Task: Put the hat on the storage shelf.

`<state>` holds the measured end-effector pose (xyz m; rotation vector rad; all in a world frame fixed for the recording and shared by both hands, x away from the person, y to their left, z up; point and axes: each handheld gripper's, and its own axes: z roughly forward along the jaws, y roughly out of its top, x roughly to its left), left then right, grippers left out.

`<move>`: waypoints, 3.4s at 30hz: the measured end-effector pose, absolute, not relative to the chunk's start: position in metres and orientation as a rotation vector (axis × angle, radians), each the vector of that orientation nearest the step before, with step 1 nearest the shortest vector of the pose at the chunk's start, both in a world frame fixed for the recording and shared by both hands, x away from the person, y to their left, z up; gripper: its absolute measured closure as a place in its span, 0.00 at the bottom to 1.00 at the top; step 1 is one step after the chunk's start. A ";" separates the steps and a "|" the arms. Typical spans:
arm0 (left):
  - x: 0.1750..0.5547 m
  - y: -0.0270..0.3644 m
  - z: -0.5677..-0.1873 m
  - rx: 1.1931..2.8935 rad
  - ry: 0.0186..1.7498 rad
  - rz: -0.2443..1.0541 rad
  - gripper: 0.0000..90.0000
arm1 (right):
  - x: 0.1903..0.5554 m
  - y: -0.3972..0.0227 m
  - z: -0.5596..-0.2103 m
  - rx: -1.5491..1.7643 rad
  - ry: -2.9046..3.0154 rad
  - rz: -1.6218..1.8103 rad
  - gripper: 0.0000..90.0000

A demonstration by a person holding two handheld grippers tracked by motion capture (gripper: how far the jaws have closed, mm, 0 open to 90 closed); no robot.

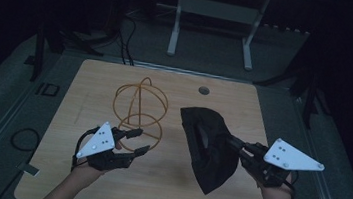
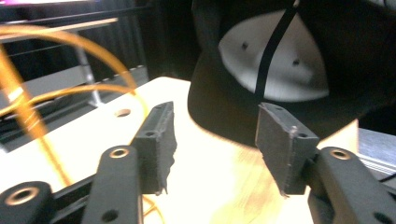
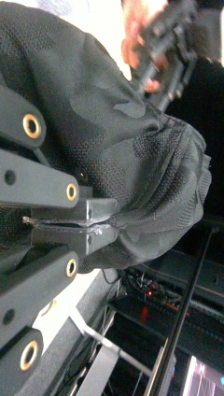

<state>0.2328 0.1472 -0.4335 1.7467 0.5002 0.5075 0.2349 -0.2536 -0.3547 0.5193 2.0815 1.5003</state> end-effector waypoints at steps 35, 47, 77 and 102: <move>0.197 0.220 -0.526 1.683 0.818 0.642 0.01 | 0.337 -0.134 -0.302 0.564 2.104 1.425 0.98; 0.199 0.218 -0.535 1.698 0.806 0.636 0.01 | 0.348 -0.086 -0.326 0.497 2.249 1.422 0.98; 0.199 0.224 -0.537 1.679 0.813 0.614 0.01 | 0.366 -0.036 -0.347 0.506 2.373 1.474 0.70; 0.201 0.223 -0.538 1.665 0.820 0.601 0.01 | 0.359 -0.063 -0.345 0.513 2.402 1.527 0.18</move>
